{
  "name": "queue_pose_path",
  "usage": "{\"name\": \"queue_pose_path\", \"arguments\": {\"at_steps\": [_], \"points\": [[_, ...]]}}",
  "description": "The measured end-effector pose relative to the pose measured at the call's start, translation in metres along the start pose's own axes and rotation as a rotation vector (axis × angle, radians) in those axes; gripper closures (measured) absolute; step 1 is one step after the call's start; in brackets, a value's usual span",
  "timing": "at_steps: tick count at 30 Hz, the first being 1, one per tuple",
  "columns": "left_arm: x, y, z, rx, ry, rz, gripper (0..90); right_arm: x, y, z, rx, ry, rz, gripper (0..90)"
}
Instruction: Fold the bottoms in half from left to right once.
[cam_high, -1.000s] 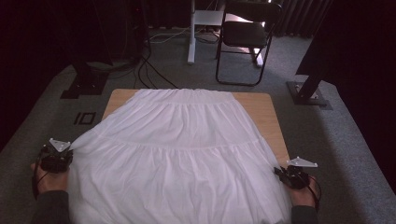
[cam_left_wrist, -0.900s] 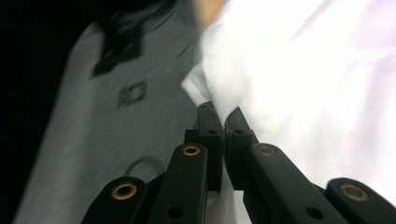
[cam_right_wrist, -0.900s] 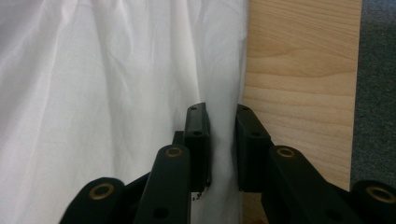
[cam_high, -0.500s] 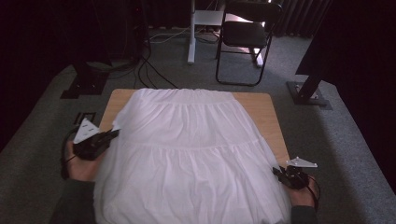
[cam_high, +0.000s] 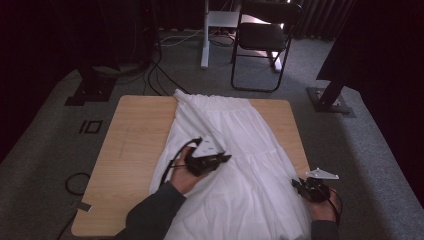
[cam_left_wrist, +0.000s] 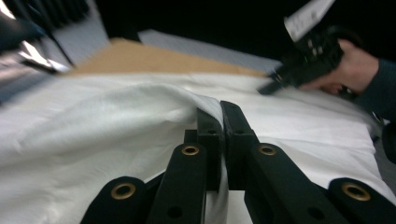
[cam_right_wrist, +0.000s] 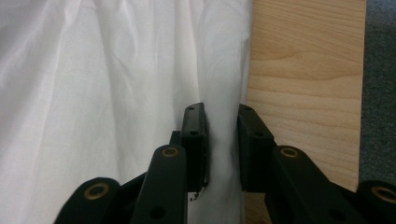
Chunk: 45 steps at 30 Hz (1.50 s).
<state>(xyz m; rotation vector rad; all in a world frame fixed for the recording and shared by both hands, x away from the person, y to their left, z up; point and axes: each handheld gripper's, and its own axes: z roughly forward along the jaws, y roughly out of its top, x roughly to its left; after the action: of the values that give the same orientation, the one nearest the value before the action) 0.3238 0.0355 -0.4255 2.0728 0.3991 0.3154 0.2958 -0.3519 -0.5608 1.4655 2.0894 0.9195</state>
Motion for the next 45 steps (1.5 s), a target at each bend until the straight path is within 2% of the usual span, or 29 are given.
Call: {"name": "queue_pose_path", "arguments": {"at_steps": [2, 3, 4, 6, 9, 11, 13, 16, 19, 21, 24, 27, 29, 33, 34, 36, 38, 40, 42, 45], "points": [[0.0, -0.01, 0.023, 0.033, -0.034, -0.03, 81.0, 0.002, 0.001, 0.0, 0.009, -0.004, 0.0, 70.3], [0.002, -0.014, 0.027, 0.037, -0.023, -0.044, 72.1, 0.004, 0.003, 0.0, 0.013, -0.008, 0.0, 63.9], [0.004, -0.017, 0.028, 0.041, -0.015, -0.055, 68.0, 0.007, 0.004, 0.0, 0.015, -0.021, 0.001, 59.8], [0.01, -0.023, 0.02, 0.041, 0.035, -0.065, 63.4, 0.015, 0.011, -0.003, 0.001, -0.048, -0.01, 51.7], [0.021, -0.032, -0.005, 0.042, 0.121, -0.075, 58.5, 0.029, 0.027, -0.012, -0.049, -0.057, -0.035, 46.3], [0.028, -0.041, -0.022, 0.058, 0.186, -0.083, 56.1, 0.041, 0.038, -0.017, -0.078, -0.027, -0.048, 45.9], [0.036, -0.056, -0.042, 0.081, 0.276, -0.094, 54.5, 0.058, 0.051, -0.02, -0.111, 0.028, -0.079, 46.3], [0.047, -0.086, -0.065, 0.125, 0.37, -0.142, 52.4, 0.085, 0.068, -0.016, -0.131, 0.105, -0.143, 49.4], [0.055, -0.118, -0.081, 0.188, 0.437, -0.208, 51.8, 0.106, 0.08, -0.004, -0.117, 0.17, -0.181, 50.3], [0.058, -0.134, -0.09, 0.207, 0.472, -0.241, 51.6, 0.12, 0.087, 0.007, -0.097, 0.193, -0.206, 49.7], [0.061, -0.149, -0.1, 0.227, 0.494, -0.28, 50.8, 0.14, 0.093, 0.02, -0.085, 0.248, -0.274, 44.2], [0.064, -0.157, -0.102, 0.227, 0.482, -0.32, 50.8, 0.154, 0.095, 0.032, -0.063, 0.256, -0.313, 40.1], [0.063, -0.159, -0.098, 0.252, 0.489, -0.312, 50.1, 0.159, 0.097, 0.041, -0.044, 0.278, -0.308, 39.7], [0.059, -0.159, -0.087, 0.268, 0.469, -0.28, 49.3, 0.163, 0.098, 0.054, -0.021, 0.323, -0.299, 39.8], [0.058, -0.159, -0.084, 0.274, 0.463, -0.276, 49.2, 0.165, 0.098, 0.058, -0.002, 0.334, -0.298, 40.4], [0.058, -0.159, -0.08, 0.279, 0.457, -0.273, 49.0, 0.166, 0.096, 0.064, 0.036, 0.358, -0.312, 48.0], [0.057, -0.158, -0.077, 0.283, 0.454, -0.265, 48.7, 0.166, 0.094, 0.065, 0.055, 0.381, -0.347, 70.3], [0.055, -0.157, -0.077, 0.277, 0.448, -0.255, 48.5, 0.164, 0.094, 0.058, 0.04, 0.381, -0.358, 84.7], [0.054, -0.156, -0.077, 0.269, 0.445, -0.249, 48.5, 0.16, 0.096, 0.045, -0.008, 0.383, -0.357, 87.7], [0.053, -0.156, -0.079, 0.262, 0.442, -0.252, 48.4, 0.148, 0.103, 0.011, -0.12, 0.357, -0.362, 88.1]]}}
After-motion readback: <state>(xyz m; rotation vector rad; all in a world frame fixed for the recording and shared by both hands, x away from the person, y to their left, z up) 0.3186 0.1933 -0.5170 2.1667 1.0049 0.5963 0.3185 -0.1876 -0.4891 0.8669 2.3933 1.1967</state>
